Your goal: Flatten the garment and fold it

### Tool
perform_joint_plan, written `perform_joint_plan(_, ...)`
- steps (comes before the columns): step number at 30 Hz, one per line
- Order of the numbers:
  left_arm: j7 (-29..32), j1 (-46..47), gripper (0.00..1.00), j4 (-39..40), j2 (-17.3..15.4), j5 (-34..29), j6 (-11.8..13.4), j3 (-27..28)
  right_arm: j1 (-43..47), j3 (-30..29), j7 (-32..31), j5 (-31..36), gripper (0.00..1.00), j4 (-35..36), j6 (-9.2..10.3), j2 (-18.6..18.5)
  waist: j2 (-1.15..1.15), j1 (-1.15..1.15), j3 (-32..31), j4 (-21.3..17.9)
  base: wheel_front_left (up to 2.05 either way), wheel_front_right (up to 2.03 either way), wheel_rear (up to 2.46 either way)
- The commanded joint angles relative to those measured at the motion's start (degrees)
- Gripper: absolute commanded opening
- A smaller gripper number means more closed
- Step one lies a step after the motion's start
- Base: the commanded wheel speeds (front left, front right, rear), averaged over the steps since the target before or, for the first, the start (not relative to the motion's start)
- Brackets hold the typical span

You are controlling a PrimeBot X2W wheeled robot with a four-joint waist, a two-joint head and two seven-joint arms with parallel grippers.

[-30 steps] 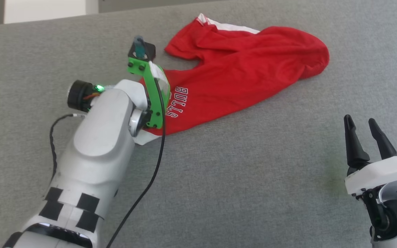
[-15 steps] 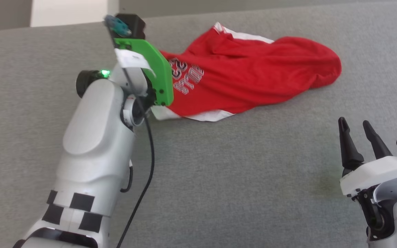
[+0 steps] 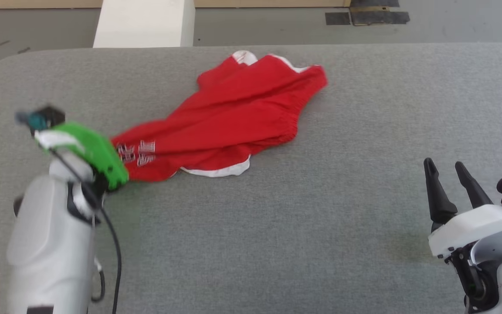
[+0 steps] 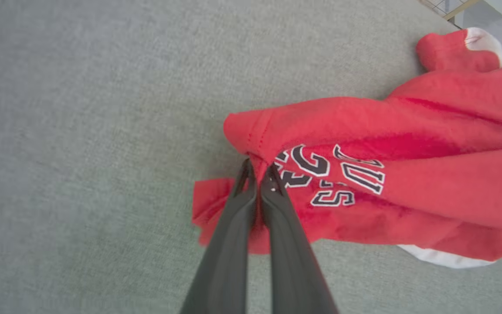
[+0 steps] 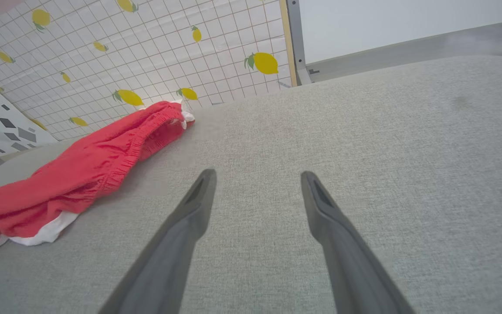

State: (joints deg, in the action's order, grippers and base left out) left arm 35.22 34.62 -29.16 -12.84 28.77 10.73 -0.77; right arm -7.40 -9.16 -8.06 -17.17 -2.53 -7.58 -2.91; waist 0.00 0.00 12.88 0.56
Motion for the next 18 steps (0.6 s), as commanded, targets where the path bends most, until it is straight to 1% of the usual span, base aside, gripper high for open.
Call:
perform_joint_plan(1,-0.1,-1.6,0.0,0.4,0.2,1.5,0.3,0.6,0.9,0.0,-0.2,0.4,1.0,0.4,0.09,0.0,0.0,0.0,-0.1,0.5,0.0,0.0,0.0)
perform_joint_plan(2,-0.5,-2.6,0.11,0.9,0.4,2.0,0.2,1.1,1.0,0.0,-0.4,0.5,1.0,0.6,0.09,0.0,0.0,0.0,-0.1,0.8,0.0,0.0,0.0)
perform_joint_plan(3,-1.1,-3.1,1.0,1.5,0.8,2.7,-0.1,1.4,1.1,0.0,-0.5,0.6,1.0,0.8,0.09,0.0,0.0,0.0,-0.1,1.0,0.0,0.0,0.0)
perform_joint_plan(5,-3.2,-4.0,1.0,3.4,1.3,3.9,-1.0,2.5,1.0,0.5,-0.9,0.8,1.0,1.0,0.09,0.0,0.0,0.0,-0.1,1.1,0.0,0.0,0.0)
perform_joint_plan(7,-7.1,-5.0,1.0,6.4,1.5,4.5,-2.8,3.3,0.7,1.3,-1.2,0.9,1.0,1.2,0.09,0.0,0.0,0.0,-0.2,1.1,0.0,0.0,0.0)
perform_joint_plan(10,-16.8,-8.3,1.0,12.4,0.9,3.3,-6.4,4.0,-0.1,3.3,-1.8,1.0,1.0,1.4,0.09,0.0,0.0,0.0,-0.2,0.7,0.0,0.0,0.0)
perform_joint_plan(11,-19.9,-9.6,1.0,14.0,0.3,2.1,-7.5,3.8,-0.4,4.0,-2.1,1.2,1.0,1.4,0.09,0.0,0.0,0.0,-0.1,0.6,0.0,0.0,0.0)
perform_joint_plan(12,-24.3,-11.5,1.0,16.1,0.0,0.6,-8.5,3.5,-0.8,4.8,-2.5,1.3,1.0,1.4,0.09,0.0,0.0,0.0,-0.1,0.6,0.0,0.0,0.0)
perform_joint_plan(15,-35.2,-16.1,1.0,19.8,0.1,-2.9,-10.0,3.1,-2.1,7.1,-4.0,1.9,1.0,1.2,0.09,0.0,0.0,0.0,0.3,1.1,0.0,0.0,0.0)
perform_joint_plan(18,-43.0,-20.1,1.0,21.1,1.4,-5.4,-10.2,2.0,-4.2,9.9,-6.5,3.1,1.0,0.4,0.09,0.0,0.0,0.0,1.1,2.0,0.0,0.0,0.0)
